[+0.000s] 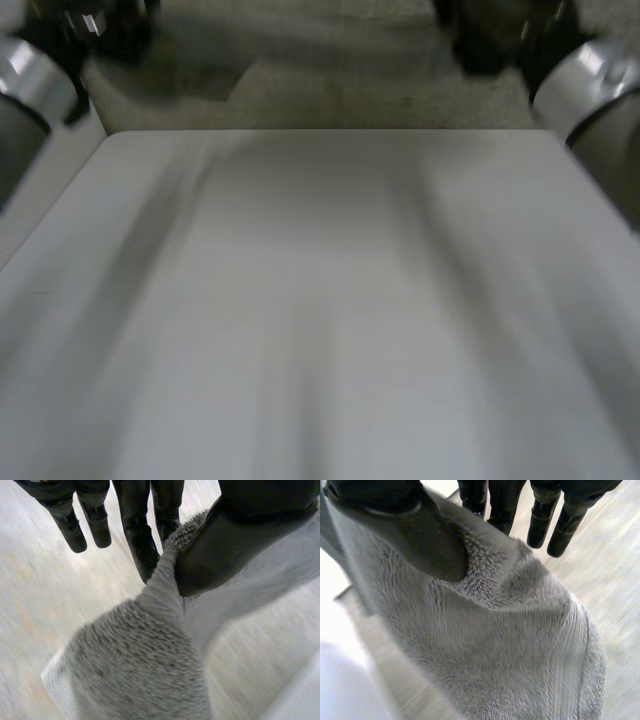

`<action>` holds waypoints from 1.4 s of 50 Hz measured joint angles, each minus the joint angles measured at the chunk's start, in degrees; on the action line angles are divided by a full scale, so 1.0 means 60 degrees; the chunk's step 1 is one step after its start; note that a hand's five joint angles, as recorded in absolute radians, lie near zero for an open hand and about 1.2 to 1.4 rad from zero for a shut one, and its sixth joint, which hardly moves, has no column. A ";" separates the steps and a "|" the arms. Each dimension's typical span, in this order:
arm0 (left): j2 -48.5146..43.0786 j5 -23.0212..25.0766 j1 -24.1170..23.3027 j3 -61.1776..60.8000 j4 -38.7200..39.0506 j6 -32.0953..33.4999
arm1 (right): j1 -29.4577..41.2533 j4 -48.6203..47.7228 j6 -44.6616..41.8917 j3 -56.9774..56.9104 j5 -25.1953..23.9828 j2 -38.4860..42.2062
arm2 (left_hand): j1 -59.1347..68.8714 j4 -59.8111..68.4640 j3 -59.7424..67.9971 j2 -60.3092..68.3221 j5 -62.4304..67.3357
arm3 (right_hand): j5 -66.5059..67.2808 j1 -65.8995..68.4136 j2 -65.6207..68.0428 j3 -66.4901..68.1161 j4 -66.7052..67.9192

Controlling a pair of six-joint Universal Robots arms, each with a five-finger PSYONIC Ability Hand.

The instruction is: Fold the towel.

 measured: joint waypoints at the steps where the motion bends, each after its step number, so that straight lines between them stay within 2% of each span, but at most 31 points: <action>1: -0.0028 0.0050 0.0028 -0.0212 -0.0001 0.0094 | -0.0013 0.0036 -0.0010 0.0214 -0.0031 0.0002 | 0.0002 0.0000 0.0000 0.0000 0.0001 | 0.0000 0.0000 0.0001 0.0000 0.0000; 12: -0.0775 0.0452 0.0266 -0.3857 0.0096 0.2563 | -0.0071 0.0144 -0.0187 0.4093 -0.0564 0.0510 | 0.0005 0.0000 0.0000 0.0003 0.0000 | 0.0000 0.0001 0.0036 0.0000 0.0000; 19: -0.0989 0.0734 0.0280 -0.5115 0.0170 0.3519 | -0.0165 0.0152 -0.0529 0.5290 -0.0634 0.1107 | 0.0006 0.0000 0.0000 0.0005 0.0001 | -0.0039 0.0000 0.0036 0.0000 0.0000; 21: -0.0957 0.0786 0.0354 -0.5270 0.0158 0.3596 | -0.0260 0.0199 -0.0597 0.5406 -0.0622 0.1135 | 0.0006 0.0000 0.0000 0.0005 0.0001 | -0.0342 -0.0294 -0.0208 0.0000 0.0000; 27: -0.0715 0.0843 0.0852 -0.5510 0.0085 0.3617 | -0.0543 0.0523 -0.0670 0.5490 -0.0599 0.0928 | 0.0006 0.0000 0.0000 0.0009 0.0001 | -0.4697 -0.4437 -0.4132 0.0000 0.0000; 34: -0.0353 0.0842 0.1413 -0.5674 -0.0026 0.3582 | -0.0855 0.0845 -0.0750 0.5416 -0.0641 0.0725 | 0.0006 0.0000 0.0000 0.0009 0.0001 | -0.6224 -0.5738 -0.5457 0.0000 0.0000; 41: -0.0050 0.1072 0.1766 -0.5948 -0.0289 0.3574 | -0.1067 0.0782 -0.1427 0.5314 -0.1085 0.0841 | 0.0006 0.0000 0.0000 0.0010 0.0001 | -0.6563 -0.6207 -0.5614 0.0000 0.0000; 48: 0.0116 0.1869 0.1946 -0.6353 -0.0725 0.3567 | -0.1177 0.0778 -0.2390 0.5142 -0.1793 0.0866 | 0.0006 0.0000 0.0000 0.0024 0.0001 | -0.6848 -0.6275 -0.5873 0.0000 0.0000; 56: 0.0118 0.2312 0.1853 -0.6557 -0.1255 0.3564 | -0.0763 0.0772 -0.2704 0.4639 -0.2117 0.1030 | 0.0006 0.0000 0.0000 0.0045 0.0000 | -0.6767 -0.6266 -0.5873 0.0000 0.0000; 59: 0.0113 0.2322 0.1859 -0.6561 -0.1323 0.3564 | -0.0567 0.0729 -0.3048 0.4437 -0.2164 0.1213 | 0.0006 0.0000 0.0000 0.0040 0.0001 | -0.6063 -0.5944 -0.5760 0.0000 0.0000; 64: 0.0117 0.2309 0.1984 -0.6543 -0.1339 0.3570 | -0.0457 0.0693 -0.4437 0.4230 -0.2198 0.1592 | 0.0003 0.0000 0.0000 0.0047 0.0001 | -0.5675 -0.5584 -0.5365 0.0000 0.0000; 70: 0.0135 0.2298 0.2206 -0.6553 -0.1345 0.3563 | -0.0470 0.0738 -0.6270 0.4030 -0.2259 0.2112 | 0.0003 0.0000 0.0000 0.0047 0.0001 | -0.7327 -0.6787 -0.6524 0.0000 0.0000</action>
